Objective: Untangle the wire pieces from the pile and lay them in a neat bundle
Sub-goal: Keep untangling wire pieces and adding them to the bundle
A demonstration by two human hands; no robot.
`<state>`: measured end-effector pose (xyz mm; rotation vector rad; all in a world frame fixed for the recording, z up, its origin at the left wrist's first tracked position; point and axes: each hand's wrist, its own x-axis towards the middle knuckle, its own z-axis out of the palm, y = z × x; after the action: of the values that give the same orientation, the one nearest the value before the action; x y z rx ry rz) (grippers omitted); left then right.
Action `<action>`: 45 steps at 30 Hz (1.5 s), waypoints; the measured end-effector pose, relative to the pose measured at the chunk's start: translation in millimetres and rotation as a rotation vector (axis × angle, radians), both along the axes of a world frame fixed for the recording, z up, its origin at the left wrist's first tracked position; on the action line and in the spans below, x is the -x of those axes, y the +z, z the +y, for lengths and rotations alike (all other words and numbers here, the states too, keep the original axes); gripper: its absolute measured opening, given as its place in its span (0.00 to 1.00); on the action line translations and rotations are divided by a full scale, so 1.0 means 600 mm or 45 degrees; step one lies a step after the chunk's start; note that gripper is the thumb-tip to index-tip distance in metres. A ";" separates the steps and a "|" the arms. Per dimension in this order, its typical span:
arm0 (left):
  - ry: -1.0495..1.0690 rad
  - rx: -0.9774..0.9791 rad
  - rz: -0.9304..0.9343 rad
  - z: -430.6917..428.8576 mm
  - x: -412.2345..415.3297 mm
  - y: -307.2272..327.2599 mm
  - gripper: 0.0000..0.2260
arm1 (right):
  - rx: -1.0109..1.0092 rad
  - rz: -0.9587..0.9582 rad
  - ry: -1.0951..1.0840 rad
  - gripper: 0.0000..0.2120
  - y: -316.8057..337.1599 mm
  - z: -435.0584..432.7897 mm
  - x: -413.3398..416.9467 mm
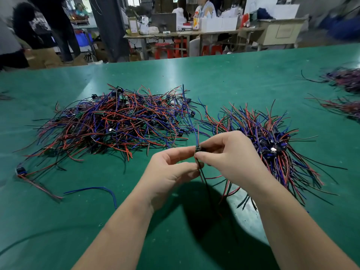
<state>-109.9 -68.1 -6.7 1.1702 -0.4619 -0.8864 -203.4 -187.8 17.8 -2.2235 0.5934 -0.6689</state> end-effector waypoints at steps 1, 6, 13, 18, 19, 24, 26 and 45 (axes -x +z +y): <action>-0.056 0.016 0.010 0.000 0.002 0.001 0.17 | -0.027 -0.032 -0.034 0.04 0.003 -0.001 -0.001; -0.260 -0.030 0.038 0.001 0.015 0.002 0.17 | 0.011 -0.242 -0.363 0.09 0.052 -0.049 0.021; -0.187 -0.231 -0.057 0.003 0.009 -0.001 0.10 | 0.147 0.533 -0.734 0.12 0.044 -0.153 0.065; 0.008 -0.308 -0.109 -0.001 0.001 -0.006 0.06 | 0.418 0.722 -0.707 0.11 0.022 -0.131 0.050; 0.085 -0.326 -0.172 -0.003 -0.002 -0.009 0.06 | 0.508 0.693 -0.683 0.12 0.025 -0.114 0.041; 0.464 -0.564 -0.935 0.001 -0.024 -0.018 0.09 | 0.530 0.741 -0.098 0.11 0.005 -0.007 -0.036; 0.500 -0.575 -1.102 0.007 -0.027 -0.017 0.09 | 0.488 0.932 -0.028 0.05 -0.018 0.013 -0.051; 0.519 -1.583 -1.350 0.045 -0.100 -0.039 0.22 | 0.423 0.921 -0.242 0.08 -0.020 -0.032 -0.036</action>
<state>-49.9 -40.9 -29.8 2.7803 -0.4573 -0.0111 -181.8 -206.8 6.1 -2.7421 1.1228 -0.0169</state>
